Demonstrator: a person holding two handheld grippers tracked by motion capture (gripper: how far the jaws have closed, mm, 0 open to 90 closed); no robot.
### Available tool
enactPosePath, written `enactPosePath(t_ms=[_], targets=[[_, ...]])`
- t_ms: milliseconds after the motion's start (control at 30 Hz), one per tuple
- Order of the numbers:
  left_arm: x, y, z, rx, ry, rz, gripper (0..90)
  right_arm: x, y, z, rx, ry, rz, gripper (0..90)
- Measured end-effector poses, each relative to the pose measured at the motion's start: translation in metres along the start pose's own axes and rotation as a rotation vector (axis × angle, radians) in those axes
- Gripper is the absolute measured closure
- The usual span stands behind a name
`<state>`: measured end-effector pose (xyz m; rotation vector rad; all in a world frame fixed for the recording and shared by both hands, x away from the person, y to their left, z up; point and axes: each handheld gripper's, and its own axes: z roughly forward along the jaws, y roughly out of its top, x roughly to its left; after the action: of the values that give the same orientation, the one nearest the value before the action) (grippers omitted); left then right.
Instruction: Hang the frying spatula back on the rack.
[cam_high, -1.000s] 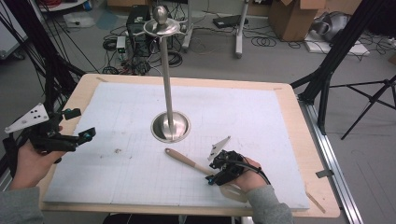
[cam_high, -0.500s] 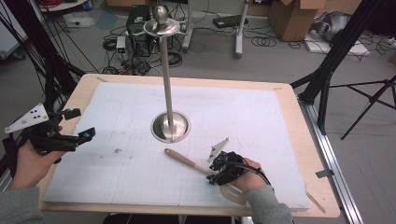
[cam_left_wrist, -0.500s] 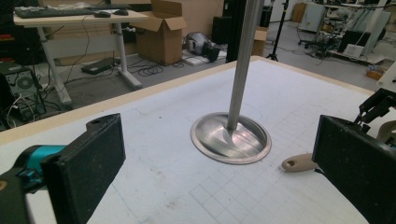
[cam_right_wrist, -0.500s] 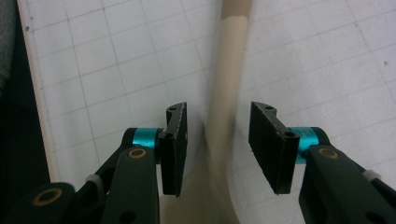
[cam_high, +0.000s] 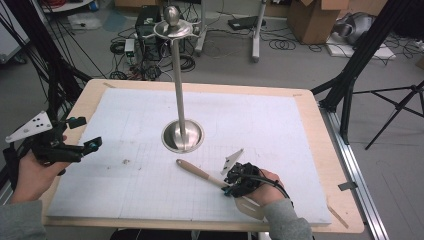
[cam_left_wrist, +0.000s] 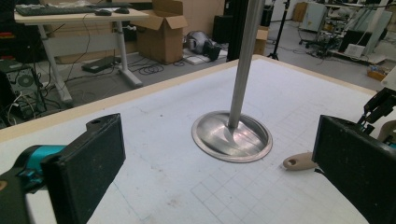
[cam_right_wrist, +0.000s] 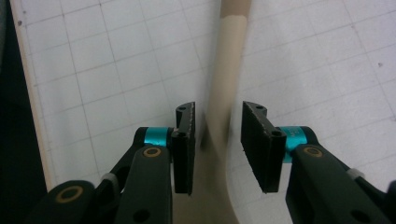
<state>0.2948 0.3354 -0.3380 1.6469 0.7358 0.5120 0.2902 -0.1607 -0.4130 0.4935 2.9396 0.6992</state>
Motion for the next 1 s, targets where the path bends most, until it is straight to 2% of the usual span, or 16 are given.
enactPosePath(t_ms=[400, 800, 1000], targets=[[0.0021, -0.0022, -0.0001, 0.006, 0.003, -0.003, 3.1, -0.0001, 0.0003, 0.0013, 0.014, 0.008, 0.010, 73.5], [0.0033, -0.0051, 0.0009, 0.017, 0.005, -0.012, 3.1, -0.0012, 0.0007, 0.0021, 0.019, 0.013, 0.029, 73.8], [0.0031, -0.0057, 0.0019, 0.019, 0.003, -0.012, 3.1, -0.0003, 0.0016, 0.0026, 0.023, 0.004, 0.023, 73.6]])
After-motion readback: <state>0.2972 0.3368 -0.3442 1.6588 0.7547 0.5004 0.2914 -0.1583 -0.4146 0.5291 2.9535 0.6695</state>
